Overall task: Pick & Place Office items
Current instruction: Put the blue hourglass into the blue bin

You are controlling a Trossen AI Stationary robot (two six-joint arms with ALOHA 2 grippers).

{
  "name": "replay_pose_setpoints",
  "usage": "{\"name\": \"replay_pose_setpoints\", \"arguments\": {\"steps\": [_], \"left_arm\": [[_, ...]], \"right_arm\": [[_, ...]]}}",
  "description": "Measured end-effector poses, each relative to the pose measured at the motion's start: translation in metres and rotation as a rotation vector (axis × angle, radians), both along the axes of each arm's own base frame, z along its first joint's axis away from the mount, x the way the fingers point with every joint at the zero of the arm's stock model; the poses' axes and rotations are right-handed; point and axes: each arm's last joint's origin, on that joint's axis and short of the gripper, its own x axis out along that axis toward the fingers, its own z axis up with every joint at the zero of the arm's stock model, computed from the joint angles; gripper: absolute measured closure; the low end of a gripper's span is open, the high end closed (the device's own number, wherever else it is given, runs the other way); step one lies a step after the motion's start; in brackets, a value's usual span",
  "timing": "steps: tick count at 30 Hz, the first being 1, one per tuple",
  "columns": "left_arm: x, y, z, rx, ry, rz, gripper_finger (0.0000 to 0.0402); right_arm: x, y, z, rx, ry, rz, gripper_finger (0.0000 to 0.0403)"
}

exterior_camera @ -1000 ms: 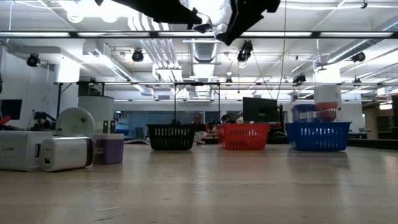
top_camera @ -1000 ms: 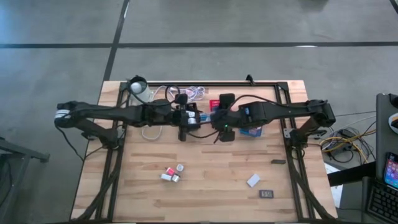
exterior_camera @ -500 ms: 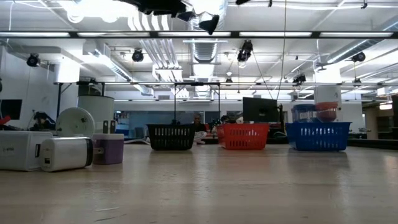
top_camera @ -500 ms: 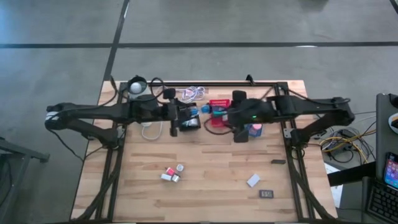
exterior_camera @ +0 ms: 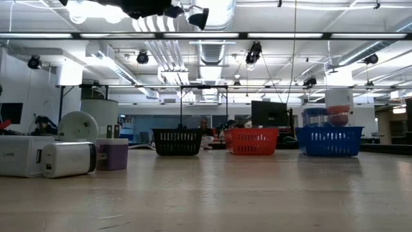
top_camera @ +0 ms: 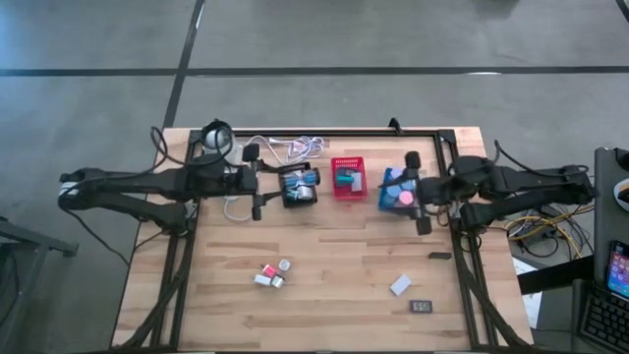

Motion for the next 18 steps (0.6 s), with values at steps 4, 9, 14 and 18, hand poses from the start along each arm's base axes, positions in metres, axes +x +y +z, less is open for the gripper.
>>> {"name": "replay_pose_setpoints", "arguments": {"steps": [4,9,14,18], "left_arm": [[-0.005,-0.001,-0.003,-0.007,-0.042,-0.014,0.0186],[-0.007,-0.001,-0.008,-0.020,-0.054,-0.022,0.0186],[-0.006,-0.002,-0.006,-0.027,-0.078,-0.038,0.0186],[-0.006,-0.002,-0.003,-0.031,-0.104,-0.063,0.0186]], "right_arm": [[-0.023,-0.002,-0.024,0.032,-0.078,-0.012,0.0165],[-0.040,-0.006,-0.054,0.132,-0.182,-0.030,0.0171],[-0.049,-0.008,-0.081,0.212,-0.217,-0.015,0.0179],[-0.051,-0.008,-0.104,0.214,-0.231,-0.001,0.0179]]}}
